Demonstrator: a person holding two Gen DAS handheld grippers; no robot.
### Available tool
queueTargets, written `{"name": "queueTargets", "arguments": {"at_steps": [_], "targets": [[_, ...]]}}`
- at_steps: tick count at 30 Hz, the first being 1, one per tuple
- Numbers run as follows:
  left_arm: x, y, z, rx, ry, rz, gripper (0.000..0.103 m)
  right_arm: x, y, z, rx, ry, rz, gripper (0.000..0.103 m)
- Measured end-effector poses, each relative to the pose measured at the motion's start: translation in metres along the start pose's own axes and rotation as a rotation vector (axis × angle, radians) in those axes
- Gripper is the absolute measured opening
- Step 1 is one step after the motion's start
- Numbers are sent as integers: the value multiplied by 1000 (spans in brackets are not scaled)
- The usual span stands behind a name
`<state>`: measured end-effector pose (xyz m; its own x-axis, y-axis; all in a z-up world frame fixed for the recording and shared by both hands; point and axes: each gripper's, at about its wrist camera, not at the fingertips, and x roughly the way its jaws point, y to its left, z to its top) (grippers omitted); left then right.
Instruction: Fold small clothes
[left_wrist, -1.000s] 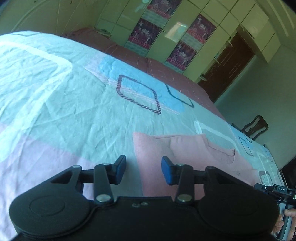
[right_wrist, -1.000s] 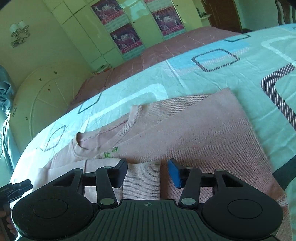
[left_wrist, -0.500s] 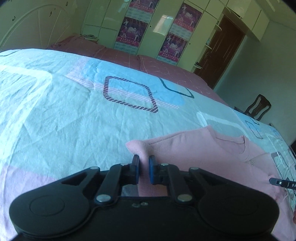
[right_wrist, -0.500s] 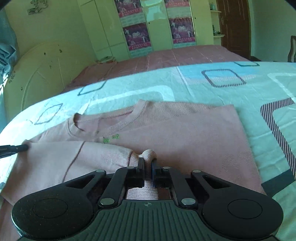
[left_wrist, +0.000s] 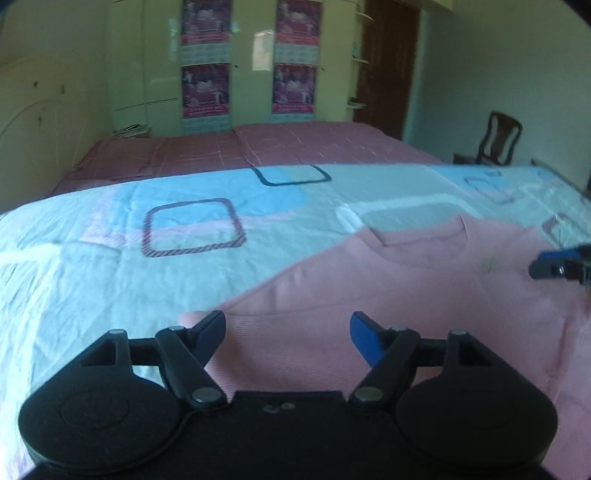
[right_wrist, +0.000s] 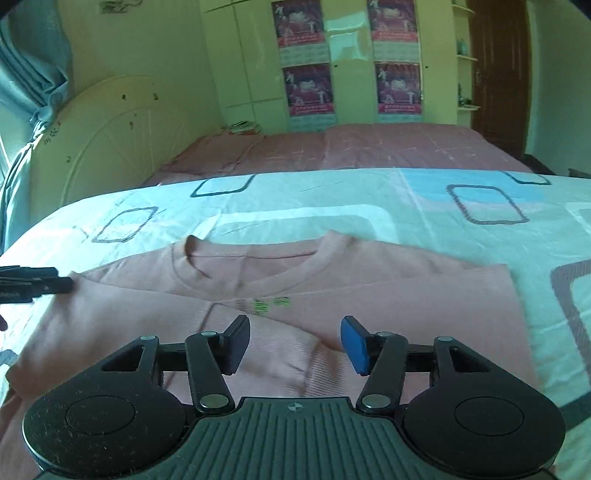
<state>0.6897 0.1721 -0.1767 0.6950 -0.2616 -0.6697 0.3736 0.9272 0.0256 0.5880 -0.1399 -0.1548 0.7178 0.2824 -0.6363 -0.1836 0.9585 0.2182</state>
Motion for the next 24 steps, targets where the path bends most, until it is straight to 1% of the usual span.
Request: {"name": "queueTargets", "arguments": {"at_steps": [1, 2, 3, 4, 5, 6, 7, 8, 9, 10, 11, 12, 13, 14, 16, 17, 18, 19, 20, 21, 23, 24], "targets": [[11, -6, -1, 31, 33, 47, 75, 9, 10, 2, -20, 14, 24, 51], [20, -6, -3, 36, 63, 94, 77, 18, 20, 2, -50, 28, 39, 51], [23, 0, -8, 8, 62, 109, 83, 25, 25, 1, -73, 45, 47, 51], [22, 6, -9, -25, 57, 110, 83, 34, 27, -2, -98, 80, 44, 51], [21, 15, -11, -56, 62, 121, 84, 39, 24, -6, -114, 97, 11, 51], [18, 23, -13, -79, 67, 145, 86, 40, 17, -8, -111, 96, -32, 51], [15, 32, -17, -107, 69, 139, 87, 36, 4, -11, -79, 82, -55, 51], [12, 38, -20, -129, 65, 129, 87, 31, -8, -13, -45, 67, -60, 38], [10, 40, -23, -131, 62, 130, 87, 26, -14, -16, -57, 61, -76, 31], [6, 37, -23, -115, 63, 149, 87, 23, -12, -17, -89, 58, -85, 28], [1, 32, -21, -98, 61, 186, 85, 19, -6, -16, -117, 56, -105, 29], [-9, 20, -18, -72, 30, 239, 82, 14, -1, -15, -133, 46, -106, 29], [-17, 11, -17, -58, -3, 259, 82, 6, 6, -14, -144, 19, -84, 29], [-31, -1, -18, -68, -41, 227, 82, -1, 13, -14, -144, -1, -68, 29], [-43, -27, -22, -85, -54, 116, 84, -6, 28, -18, -137, 15, -9, 29], [-43, -50, -25, -44, -40, 70, 84, -5, 37, -22, -150, 40, 18, 35], [-43, -72, -31, 16, -33, 61, 84, -4, 43, -28, -168, 58, 26, 45], [-44, -91, -38, 66, -34, 64, 84, -4, 51, -35, -194, 66, 28, 66], [-45, -103, -44, 96, -34, 67, 84, -5, 55, -42, -217, 66, 33, 68], [-46, -110, -50, 109, -30, 68, 83, -6, 56, -48, -236, 74, 27, 68], [-48, -111, -62, 82, -22, 84, 85, -13, 50, -61, -254, 70, -16, 68], [-50, -106, -66, 53, -14, 76, 86, -18, 42, -64, -246, 65, -35, 67]]}}
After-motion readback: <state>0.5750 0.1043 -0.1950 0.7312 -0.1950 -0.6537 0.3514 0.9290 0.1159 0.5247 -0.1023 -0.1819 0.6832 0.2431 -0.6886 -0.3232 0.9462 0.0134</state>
